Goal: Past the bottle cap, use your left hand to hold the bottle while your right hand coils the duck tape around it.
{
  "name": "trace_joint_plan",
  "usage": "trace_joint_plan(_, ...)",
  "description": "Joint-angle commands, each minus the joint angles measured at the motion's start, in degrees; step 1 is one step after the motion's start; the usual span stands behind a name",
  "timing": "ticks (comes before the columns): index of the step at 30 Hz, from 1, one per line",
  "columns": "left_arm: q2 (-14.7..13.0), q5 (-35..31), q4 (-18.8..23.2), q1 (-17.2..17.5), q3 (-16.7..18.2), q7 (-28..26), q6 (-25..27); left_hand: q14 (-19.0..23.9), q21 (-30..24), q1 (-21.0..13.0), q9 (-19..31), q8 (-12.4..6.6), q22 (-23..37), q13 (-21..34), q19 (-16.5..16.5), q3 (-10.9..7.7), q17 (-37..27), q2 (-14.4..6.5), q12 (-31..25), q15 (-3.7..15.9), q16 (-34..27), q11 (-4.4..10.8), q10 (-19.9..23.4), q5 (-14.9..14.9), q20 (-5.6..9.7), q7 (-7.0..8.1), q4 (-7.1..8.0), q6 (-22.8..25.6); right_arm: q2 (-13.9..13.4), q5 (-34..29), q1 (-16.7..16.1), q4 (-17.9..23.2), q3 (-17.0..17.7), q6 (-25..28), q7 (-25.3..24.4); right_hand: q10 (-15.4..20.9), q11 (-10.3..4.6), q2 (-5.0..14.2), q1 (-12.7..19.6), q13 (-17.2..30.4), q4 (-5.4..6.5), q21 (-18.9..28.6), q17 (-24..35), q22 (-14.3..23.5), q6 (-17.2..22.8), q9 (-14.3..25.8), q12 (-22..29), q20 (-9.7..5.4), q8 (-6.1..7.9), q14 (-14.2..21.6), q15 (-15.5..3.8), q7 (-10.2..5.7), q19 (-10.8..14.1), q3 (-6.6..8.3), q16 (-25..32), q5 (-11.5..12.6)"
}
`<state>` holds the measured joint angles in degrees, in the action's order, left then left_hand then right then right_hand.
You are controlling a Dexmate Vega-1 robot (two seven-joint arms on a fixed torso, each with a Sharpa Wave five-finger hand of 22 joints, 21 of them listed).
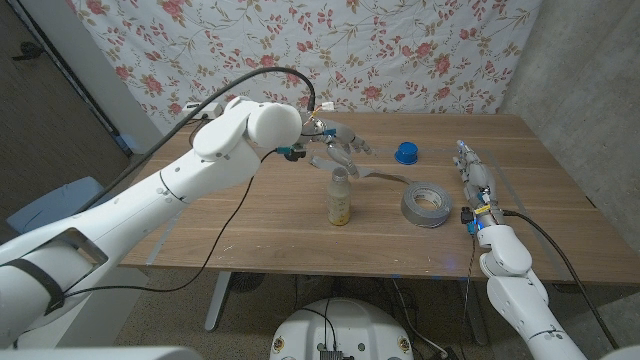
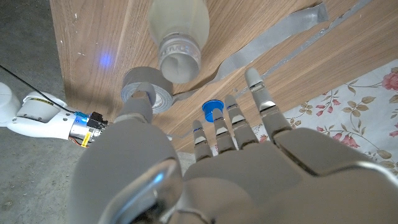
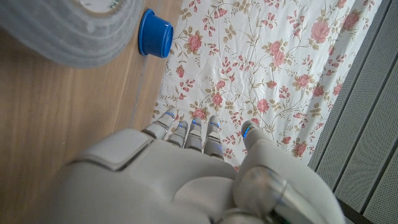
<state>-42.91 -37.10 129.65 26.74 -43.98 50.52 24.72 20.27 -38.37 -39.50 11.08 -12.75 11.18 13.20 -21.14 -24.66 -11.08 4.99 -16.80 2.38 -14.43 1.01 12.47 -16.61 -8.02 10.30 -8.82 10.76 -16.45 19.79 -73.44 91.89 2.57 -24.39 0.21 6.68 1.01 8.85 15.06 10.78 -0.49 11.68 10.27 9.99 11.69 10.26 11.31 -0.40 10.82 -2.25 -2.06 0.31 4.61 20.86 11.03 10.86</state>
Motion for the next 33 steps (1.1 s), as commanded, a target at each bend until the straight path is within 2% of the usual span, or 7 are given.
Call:
trace_joint_plan(1,3.0,-7.65,-0.44,0.42,-2.55,3.99,-3.28,2.11,-0.46,-1.25,0.37,-0.64,-0.11,0.59,-1.55,0.82,-0.31,-0.58,-1.12,0.65,-0.96,0.13,2.47,0.35,1.18,-0.1,0.26,1.73,-0.26,0.3,-0.79,0.39,0.32,-0.6,-0.45,0.55,0.34,-0.18,-0.26,0.22,-0.18,0.18,0.12,0.25,0.42,0.22,0.3,0.0,0.2,0.4,0.27,0.01,0.55,-0.05,0.24,0.19)
trace_joint_plan(9,5.69,-9.92,-2.04,1.19,-2.87,6.42,-5.42,3.33,-1.05,-2.79,0.45,-0.83,-0.19,1.21,-3.62,1.41,-0.5,-1.15,-1.47,0.65,-1.46,0.23,3.1,0.62,1.66,0.08,0.19,2.88,-0.37,0.92,-0.71,-0.19,0.61,-0.85,0.01,0.8,0.28,-0.17,-0.31,0.23,-0.21,0.2,0.13,0.25,0.55,0.23,0.36,0.07,0.22,0.52,0.47,0.0,0.64,-0.11,0.26,0.19)
trace_joint_plan(15,7.64,-14.57,-2.66,1.43,-4.52,9.44,-6.04,3.2,-1.41,-3.62,0.49,-0.39,-0.24,1.55,-4.89,1.9,-0.61,-1.38,-1.13,0.07,-1.44,-0.02,2.15,0.92,1.46,0.31,0.19,2.2,-0.31,1.43,-0.6,-0.87,0.91,-1.51,0.51,0.84,0.17,-0.16,-0.37,0.23,-0.22,0.19,0.14,0.25,0.59,0.23,0.34,0.04,0.21,0.61,0.53,-0.01,0.66,-0.16,0.27,0.19)
trace_joint_plan(23,9.37,-19.81,-3.11,3.16,-4.67,10.89,-7.53,2.2,-1.84,-4.15,0.56,0.34,-0.38,2.09,-6.77,3.09,-0.71,-1.07,-0.28,-0.8,-0.96,-0.44,-0.22,1.44,-0.5,0.38,0.41,0.82,-0.21,1.72,-0.44,-1.55,1.1,-1.66,0.77,0.94,0.27,-0.16,-0.46,0.23,-0.2,0.18,0.16,0.25,0.71,0.23,0.34,0.05,0.23,0.75,0.74,0.08,0.68,-0.22,0.31,0.19)
trace_joint_plan(29,10.02,-25.99,-1.89,5.79,-4.23,10.92,-8.7,2.27,-2.29,-4.32,0.63,0.6,-0.44,2.41,-8.48,3.66,-0.74,-0.8,-0.3,-1.03,-0.83,-0.55,-0.34,1.62,-1.2,0.36,0.56,0.22,-0.15,1.85,-0.4,-1.65,1.23,-1.56,0.88,1.07,0.63,-0.16,-0.52,0.24,-0.2,0.15,0.17,0.25,0.78,0.23,0.35,0.06,0.23,0.79,0.91,0.15,0.65,-0.26,0.3,0.19)
trace_joint_plan(33,10.46,-30.34,-1.44,7.8,-4.0,10.96,-9.8,2.4,-2.44,-4.21,0.67,1.08,-0.49,2.64,-9.29,4.16,-0.74,-0.36,-0.27,-1.45,-0.71,-0.67,-0.6,1.75,-1.0,0.45,0.71,-1.04,-0.11,1.74,-0.4,-1.65,1.28,-1.47,0.82,1.09,0.43,-0.16,-0.53,0.24,-0.22,0.15,0.16,0.25,0.85,0.24,0.34,0.09,0.25,0.83,0.99,0.23,0.66,-0.26,0.29,0.2)
